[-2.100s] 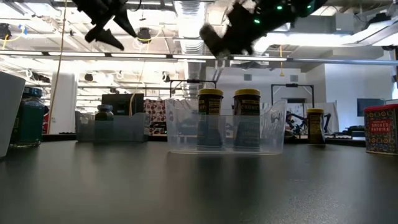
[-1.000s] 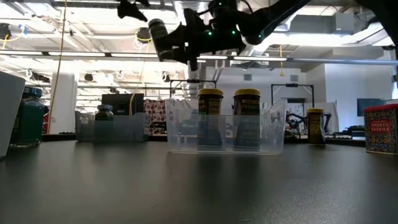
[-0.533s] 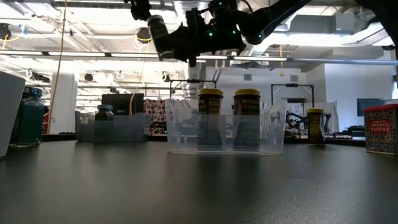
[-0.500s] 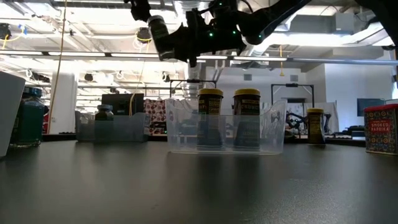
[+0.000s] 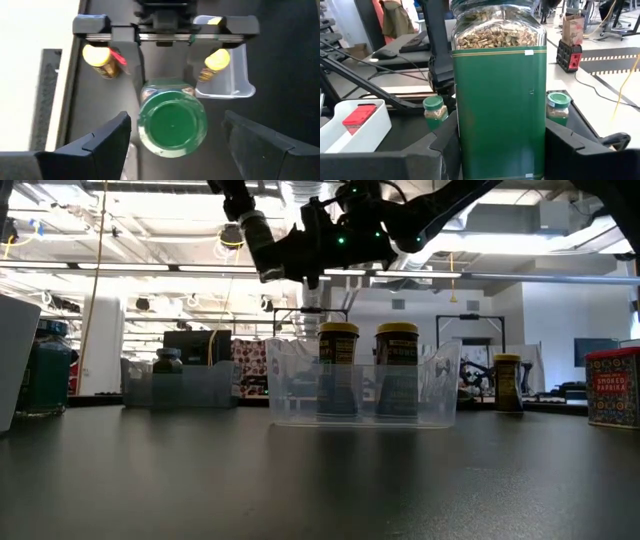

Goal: Sort spices by type
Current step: Put the green seasoning bottle into the black bin

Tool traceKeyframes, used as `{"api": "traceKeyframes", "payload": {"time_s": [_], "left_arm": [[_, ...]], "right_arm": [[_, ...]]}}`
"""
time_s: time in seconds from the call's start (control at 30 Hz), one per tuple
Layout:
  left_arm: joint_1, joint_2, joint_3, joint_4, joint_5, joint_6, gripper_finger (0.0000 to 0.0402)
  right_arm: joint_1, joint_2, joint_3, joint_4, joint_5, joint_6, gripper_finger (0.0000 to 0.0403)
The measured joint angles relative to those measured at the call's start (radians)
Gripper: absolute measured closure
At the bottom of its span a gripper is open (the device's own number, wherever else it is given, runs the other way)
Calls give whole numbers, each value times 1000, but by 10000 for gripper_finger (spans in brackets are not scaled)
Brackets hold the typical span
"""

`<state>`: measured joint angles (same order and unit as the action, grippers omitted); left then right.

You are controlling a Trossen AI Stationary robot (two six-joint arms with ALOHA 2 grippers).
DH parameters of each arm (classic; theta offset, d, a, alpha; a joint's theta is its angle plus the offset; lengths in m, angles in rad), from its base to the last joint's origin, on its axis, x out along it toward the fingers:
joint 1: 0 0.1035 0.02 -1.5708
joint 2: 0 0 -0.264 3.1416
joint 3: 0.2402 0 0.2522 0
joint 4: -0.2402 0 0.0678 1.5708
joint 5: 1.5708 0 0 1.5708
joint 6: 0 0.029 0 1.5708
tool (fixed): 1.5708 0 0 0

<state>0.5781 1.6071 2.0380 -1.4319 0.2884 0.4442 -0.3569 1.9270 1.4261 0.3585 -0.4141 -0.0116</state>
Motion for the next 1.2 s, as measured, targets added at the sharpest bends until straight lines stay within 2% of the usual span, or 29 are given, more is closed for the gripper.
{"api": "traceKeyframes", "payload": {"time_s": [0.33, 1.03, 1.2], "left_arm": [[-15, 2, -1, 12, -3, -51, 102], [-47, 30, -113, 39, -6, -164, 102], [-47, 30, -113, 44, -7, -172, 123]], "right_arm": [[1, 0, 0, -7, 0, 0, 184], [3, 0, 0, -6, -5, 3, 184], [3, 0, 0, -5, -5, 3, 184]]}}
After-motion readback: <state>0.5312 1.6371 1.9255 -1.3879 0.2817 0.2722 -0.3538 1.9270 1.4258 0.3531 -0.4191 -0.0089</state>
